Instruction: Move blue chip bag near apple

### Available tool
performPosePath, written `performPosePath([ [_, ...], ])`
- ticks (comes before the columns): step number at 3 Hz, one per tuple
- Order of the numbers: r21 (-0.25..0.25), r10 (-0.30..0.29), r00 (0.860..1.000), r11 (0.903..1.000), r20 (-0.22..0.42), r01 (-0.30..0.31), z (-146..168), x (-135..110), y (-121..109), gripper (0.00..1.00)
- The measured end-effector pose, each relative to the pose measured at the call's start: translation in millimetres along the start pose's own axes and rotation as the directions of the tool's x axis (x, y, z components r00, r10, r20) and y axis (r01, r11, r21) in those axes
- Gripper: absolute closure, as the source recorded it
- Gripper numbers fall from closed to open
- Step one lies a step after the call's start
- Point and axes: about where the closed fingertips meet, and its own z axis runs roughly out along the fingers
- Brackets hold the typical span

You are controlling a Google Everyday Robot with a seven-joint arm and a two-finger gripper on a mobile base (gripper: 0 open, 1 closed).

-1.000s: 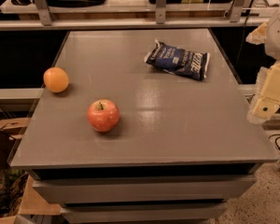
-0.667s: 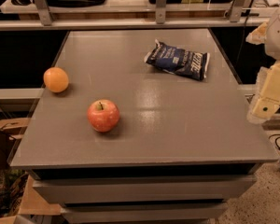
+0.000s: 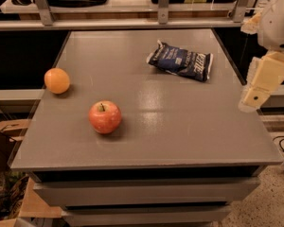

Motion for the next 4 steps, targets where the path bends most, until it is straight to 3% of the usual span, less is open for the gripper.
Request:
performPosePath([
  [1,-0.006,-0.012,0.999,0.9999,0.042,0.012,43,-29,-44,0.00],
  [2,-0.006,-0.012,0.999,0.9999,0.042,0.012,43,-29,-44,0.00],
  [4,0.047,-0.007,0.999,0.9989,0.043,0.005,76,-44,-98,0.00],
])
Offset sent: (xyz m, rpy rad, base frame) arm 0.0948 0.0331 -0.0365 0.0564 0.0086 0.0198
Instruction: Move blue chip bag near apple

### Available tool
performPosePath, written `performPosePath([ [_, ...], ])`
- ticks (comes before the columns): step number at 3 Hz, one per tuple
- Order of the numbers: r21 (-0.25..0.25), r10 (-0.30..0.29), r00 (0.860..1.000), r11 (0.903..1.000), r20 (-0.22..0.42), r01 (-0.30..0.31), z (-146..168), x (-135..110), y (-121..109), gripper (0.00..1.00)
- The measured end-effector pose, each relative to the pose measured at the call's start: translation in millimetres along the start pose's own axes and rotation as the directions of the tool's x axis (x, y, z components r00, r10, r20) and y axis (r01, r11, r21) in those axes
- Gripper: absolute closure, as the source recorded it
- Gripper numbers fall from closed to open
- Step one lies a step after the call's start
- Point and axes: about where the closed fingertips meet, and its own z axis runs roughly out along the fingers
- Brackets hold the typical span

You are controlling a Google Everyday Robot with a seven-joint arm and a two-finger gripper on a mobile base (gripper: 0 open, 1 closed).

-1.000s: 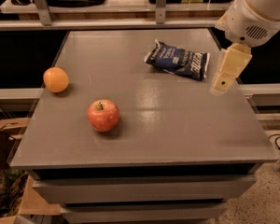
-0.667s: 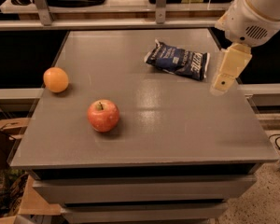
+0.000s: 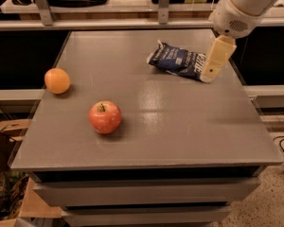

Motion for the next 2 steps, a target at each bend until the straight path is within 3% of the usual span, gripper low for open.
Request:
performPosePath([
  [2,0.017,0.011,1.000,0.9998,0.020,-0.011,66,-13,-45,0.00],
])
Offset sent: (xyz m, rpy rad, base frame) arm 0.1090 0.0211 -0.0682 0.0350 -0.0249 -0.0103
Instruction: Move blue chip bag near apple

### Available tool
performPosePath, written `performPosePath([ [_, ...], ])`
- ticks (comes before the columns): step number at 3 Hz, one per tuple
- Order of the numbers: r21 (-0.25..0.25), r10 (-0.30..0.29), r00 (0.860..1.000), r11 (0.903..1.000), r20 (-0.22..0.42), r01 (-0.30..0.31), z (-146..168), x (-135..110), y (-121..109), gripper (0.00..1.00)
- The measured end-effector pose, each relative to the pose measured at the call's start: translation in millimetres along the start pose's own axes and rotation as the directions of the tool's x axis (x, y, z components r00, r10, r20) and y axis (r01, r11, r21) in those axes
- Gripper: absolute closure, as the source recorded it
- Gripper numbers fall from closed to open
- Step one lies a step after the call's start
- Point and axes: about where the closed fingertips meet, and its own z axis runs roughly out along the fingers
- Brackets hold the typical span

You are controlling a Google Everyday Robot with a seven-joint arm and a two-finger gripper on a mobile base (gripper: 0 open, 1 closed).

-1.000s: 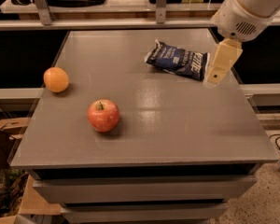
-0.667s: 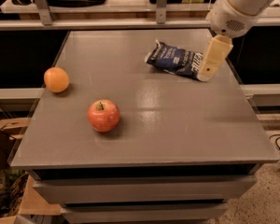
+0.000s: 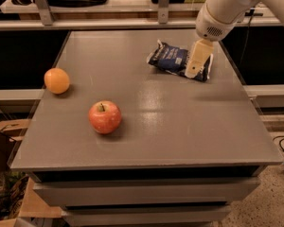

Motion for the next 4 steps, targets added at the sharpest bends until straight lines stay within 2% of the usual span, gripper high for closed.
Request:
performPosePath([
  [2,-0.029,0.040,0.999,0.9988,0.002,-0.039,52,11,-14,0.00],
  [3,-0.038,0.051,0.999,0.9980,0.002,-0.051,62,17,-18,0.17],
  [4,-0.038,0.051,0.999,0.9980,0.006,-0.050,62,18,-22,0.41],
])
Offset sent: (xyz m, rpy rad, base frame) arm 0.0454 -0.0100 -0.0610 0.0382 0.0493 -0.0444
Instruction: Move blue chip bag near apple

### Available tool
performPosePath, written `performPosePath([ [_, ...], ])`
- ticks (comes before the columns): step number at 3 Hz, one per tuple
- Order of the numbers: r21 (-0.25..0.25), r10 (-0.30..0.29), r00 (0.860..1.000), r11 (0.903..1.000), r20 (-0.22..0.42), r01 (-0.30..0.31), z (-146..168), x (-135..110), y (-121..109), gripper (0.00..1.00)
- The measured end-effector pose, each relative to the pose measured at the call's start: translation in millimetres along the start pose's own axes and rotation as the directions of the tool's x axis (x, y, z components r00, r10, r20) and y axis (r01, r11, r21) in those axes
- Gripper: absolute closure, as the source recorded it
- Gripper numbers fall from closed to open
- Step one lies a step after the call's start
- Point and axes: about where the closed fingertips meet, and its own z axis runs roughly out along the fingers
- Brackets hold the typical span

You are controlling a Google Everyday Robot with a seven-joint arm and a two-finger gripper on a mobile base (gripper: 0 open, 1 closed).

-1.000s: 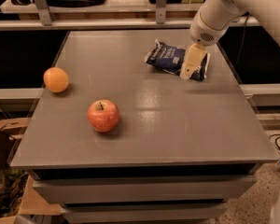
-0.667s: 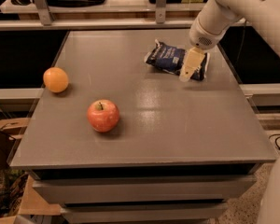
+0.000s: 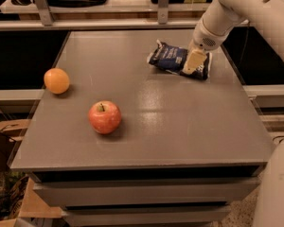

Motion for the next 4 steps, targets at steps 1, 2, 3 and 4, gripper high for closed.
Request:
performPosePath([
  [1,0.014,-0.013,1.000,0.9998,0.007,0.013,-9,-7,-5,0.64],
  [2,0.030,-0.032,0.999,0.9990,0.017,0.032,-21,-16,-9,0.86],
  [3,0.055,-0.060,0.998,0.9968,0.034,0.058,-36,-28,-13,1.00],
  [4,0.099,-0.112,0.992,0.9895,0.062,0.105,-60,-47,-17,1.00],
])
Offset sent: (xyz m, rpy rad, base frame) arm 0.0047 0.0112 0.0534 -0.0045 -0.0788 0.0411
